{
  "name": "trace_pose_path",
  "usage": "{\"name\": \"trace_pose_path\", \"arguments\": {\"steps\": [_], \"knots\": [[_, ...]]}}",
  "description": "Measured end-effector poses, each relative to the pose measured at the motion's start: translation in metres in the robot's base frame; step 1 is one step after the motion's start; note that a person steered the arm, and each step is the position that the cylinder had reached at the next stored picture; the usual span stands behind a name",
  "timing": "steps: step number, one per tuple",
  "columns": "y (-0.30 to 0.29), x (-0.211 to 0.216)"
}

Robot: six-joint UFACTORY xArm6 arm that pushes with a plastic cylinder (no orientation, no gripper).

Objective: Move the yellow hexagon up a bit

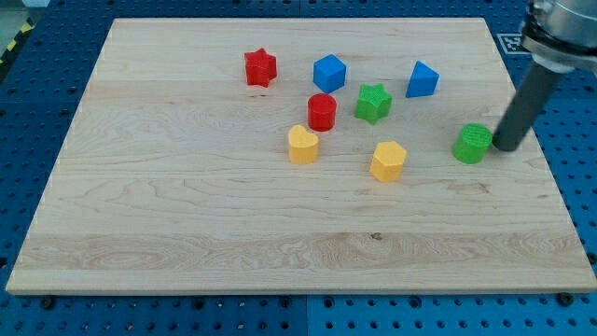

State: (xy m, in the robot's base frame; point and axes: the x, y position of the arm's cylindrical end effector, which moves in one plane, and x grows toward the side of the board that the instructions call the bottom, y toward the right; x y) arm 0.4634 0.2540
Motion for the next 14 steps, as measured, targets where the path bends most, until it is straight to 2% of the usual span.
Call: {"name": "trace_pose_path", "arguments": {"steps": [1, 2, 3, 7, 11, 14], "knots": [[-0.014, 0.043], [-0.073, 0.058], [-0.132, 0.056], [-0.166, 0.054], [-0.166, 0.046], [-0.167, 0.023]]}}
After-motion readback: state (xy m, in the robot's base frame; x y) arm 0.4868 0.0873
